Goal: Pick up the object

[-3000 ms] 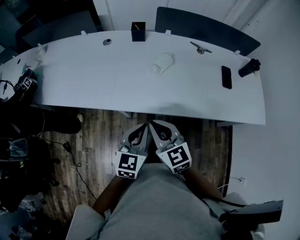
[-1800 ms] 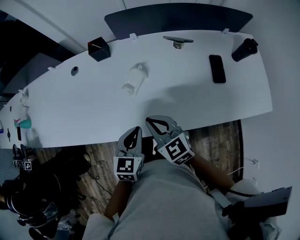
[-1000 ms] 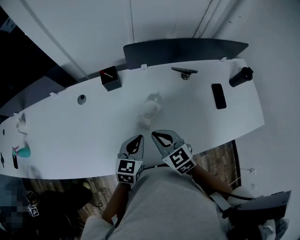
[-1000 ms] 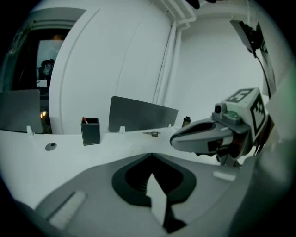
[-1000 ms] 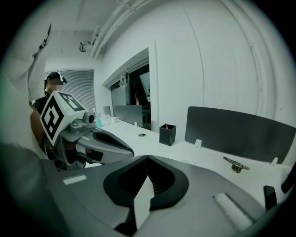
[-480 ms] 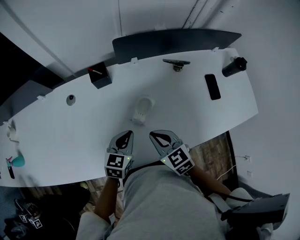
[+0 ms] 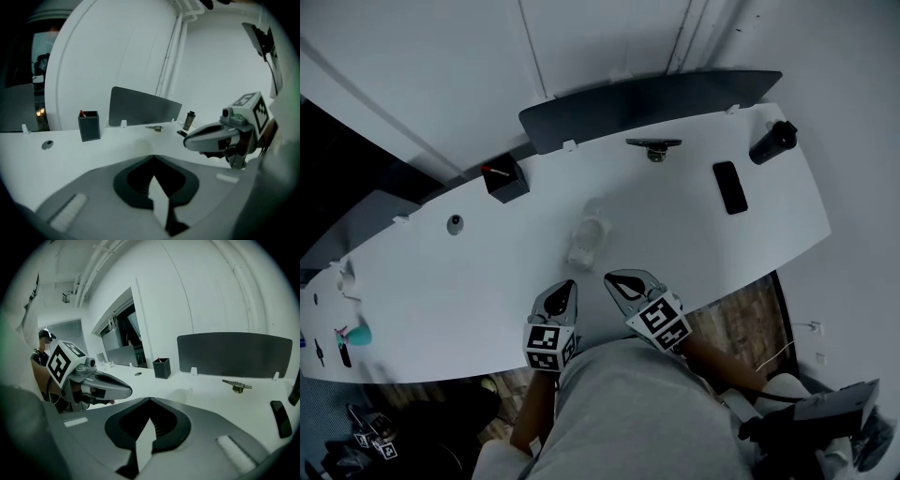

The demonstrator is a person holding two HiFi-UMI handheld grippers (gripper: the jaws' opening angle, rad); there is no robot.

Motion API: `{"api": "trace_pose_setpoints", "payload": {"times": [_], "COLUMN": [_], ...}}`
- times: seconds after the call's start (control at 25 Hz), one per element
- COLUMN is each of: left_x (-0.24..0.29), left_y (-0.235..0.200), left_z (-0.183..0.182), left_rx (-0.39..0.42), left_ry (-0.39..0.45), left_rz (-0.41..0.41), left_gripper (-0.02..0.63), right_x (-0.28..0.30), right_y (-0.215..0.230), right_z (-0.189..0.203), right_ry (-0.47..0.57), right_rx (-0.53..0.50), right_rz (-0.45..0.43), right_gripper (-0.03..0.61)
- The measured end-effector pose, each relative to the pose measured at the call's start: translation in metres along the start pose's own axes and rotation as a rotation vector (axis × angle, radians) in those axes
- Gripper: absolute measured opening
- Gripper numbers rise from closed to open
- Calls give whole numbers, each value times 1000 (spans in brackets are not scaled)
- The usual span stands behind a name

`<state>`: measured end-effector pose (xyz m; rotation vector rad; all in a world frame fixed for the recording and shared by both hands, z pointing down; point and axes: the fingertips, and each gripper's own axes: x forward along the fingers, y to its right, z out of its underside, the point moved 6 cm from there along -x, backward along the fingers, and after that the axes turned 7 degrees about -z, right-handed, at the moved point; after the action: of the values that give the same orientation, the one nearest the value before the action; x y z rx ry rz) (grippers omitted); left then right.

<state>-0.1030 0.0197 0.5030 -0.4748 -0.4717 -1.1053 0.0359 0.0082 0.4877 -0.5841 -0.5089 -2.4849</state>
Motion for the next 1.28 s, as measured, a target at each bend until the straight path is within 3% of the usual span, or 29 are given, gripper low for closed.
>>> {"api": "trace_pose_setpoints", "payload": {"times": [0.16, 0.32, 0.4, 0.64, 0.8, 1.16, 1.28], "left_x": [3, 5, 2, -16, -21, -28, -25], "left_y": [3, 5, 4, -8, -13, -18, -17], "left_z": [0, 2, 4, 16, 21, 24, 22], "left_rx": [-2, -6, -10, -48, -77, -106, -103], "left_ry": [-5, -10, -12, -18, -13, -24, -28], "left_rz": [-10, -22, -36, -104, -149, -184, -181], "left_gripper": [2, 2, 2, 2, 2, 1, 2], "right_x": [4, 18, 30, 62, 85, 121, 130], "right_y": [11, 28, 37, 64, 85, 109, 113], "right_z": [9, 20, 26, 47, 68, 76, 73], "right_ry": [0, 41, 52, 19, 21, 71, 72], "right_rx": [122, 408, 529, 705, 876, 1040, 1035], "right_rz": [10, -25, -68, -27, -10, -59, -86], "right_gripper": [2, 3, 171, 190, 255, 279, 262]}}
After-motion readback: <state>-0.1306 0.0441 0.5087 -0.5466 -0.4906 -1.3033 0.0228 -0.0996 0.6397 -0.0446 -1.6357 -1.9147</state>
